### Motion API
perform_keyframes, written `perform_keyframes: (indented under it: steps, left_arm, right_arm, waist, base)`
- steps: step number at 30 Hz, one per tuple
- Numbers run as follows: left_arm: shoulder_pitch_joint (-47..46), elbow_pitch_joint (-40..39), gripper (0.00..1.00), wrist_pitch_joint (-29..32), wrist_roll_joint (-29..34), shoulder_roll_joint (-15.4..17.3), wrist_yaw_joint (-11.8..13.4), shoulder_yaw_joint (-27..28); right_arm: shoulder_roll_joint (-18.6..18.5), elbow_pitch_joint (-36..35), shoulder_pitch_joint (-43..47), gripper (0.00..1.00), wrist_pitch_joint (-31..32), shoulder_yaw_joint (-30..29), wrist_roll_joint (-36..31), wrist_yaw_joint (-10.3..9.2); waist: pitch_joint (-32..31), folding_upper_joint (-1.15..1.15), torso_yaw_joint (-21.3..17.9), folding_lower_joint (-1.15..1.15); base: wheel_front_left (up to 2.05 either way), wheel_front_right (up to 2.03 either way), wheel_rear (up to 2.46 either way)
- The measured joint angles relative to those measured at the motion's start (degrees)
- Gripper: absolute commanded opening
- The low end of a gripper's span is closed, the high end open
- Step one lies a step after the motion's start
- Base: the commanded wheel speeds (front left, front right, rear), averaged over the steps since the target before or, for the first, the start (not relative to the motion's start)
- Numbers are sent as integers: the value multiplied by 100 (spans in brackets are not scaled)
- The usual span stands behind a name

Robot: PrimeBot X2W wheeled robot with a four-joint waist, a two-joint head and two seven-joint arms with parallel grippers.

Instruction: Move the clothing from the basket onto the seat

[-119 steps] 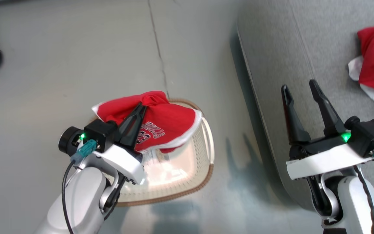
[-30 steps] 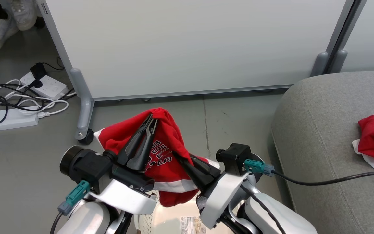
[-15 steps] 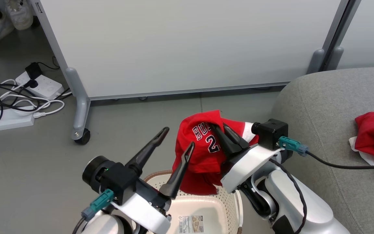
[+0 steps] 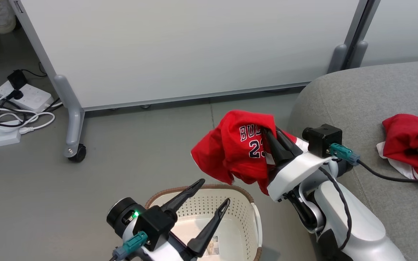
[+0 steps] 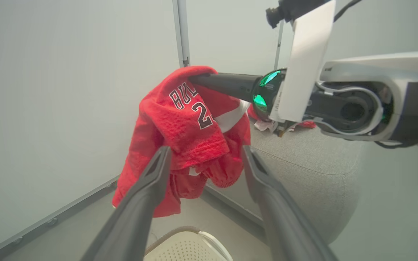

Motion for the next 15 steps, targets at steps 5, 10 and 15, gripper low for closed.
perform_keyframes:
  steps: [5, 10, 15]
  left_arm:
    - [80, 44, 100, 43, 19, 73, -56, -110]
    - [112, 37, 100, 47, 14, 110, -57, -125]
    - [119, -111, 100, 67, 26, 198, 9, -91]
  right_arm:
    - [0, 70, 84, 0, 66, -202, -154, 0]
    - [3, 42, 121, 0, 123, -324, -254, 0]
    - [2, -154, 135, 0, 190, -433, -372, 0]
  waist:
    - [27, 0, -140, 0]
    - [63, 0, -302, 0]
    - [169, 0, -600, 0]
  base:
    - [0, 0, 0]
    - [0, 0, 0]
    - [0, 0, 0]
